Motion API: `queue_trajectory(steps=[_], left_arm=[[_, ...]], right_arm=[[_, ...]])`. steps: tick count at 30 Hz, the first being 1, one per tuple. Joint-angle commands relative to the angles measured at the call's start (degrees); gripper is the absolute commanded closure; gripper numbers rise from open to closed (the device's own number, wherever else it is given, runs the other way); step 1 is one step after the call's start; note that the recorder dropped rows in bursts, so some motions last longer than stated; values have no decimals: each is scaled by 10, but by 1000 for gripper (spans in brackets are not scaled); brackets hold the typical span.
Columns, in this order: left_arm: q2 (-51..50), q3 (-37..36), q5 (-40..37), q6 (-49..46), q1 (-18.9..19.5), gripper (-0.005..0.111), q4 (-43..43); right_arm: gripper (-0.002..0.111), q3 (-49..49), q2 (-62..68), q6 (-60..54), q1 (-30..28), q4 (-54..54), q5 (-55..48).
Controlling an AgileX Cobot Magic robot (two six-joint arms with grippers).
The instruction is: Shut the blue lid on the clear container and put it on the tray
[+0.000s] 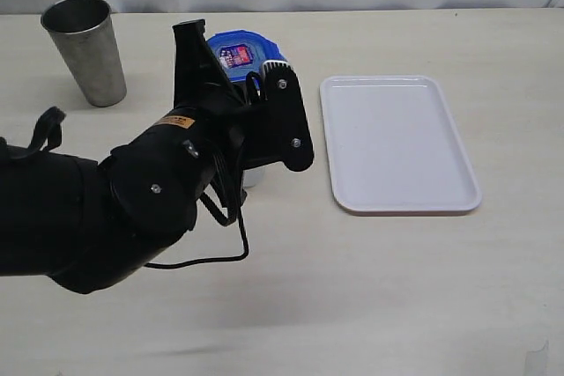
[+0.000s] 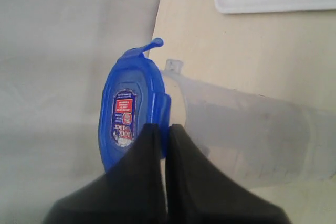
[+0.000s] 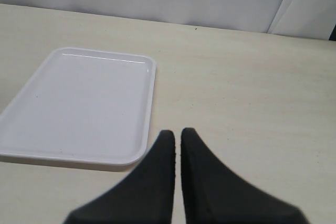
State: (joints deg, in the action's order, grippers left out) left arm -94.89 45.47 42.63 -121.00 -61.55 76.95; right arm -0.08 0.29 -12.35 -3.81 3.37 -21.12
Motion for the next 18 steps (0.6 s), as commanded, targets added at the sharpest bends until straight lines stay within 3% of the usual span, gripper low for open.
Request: queue_trajectory(steps=[1, 8, 18], left_arm=[[0, -1, -3, -18, -5, 107, 4], [0, -1, 33, -18, -31, 107, -1], [0, -1, 33, -18, -31, 107, 8]], right_arm=[[104, 1, -3, -1, -3, 5, 2], [104, 1, -3, -1, -3, 5, 2], [104, 1, -3, -1, -3, 5, 2]])
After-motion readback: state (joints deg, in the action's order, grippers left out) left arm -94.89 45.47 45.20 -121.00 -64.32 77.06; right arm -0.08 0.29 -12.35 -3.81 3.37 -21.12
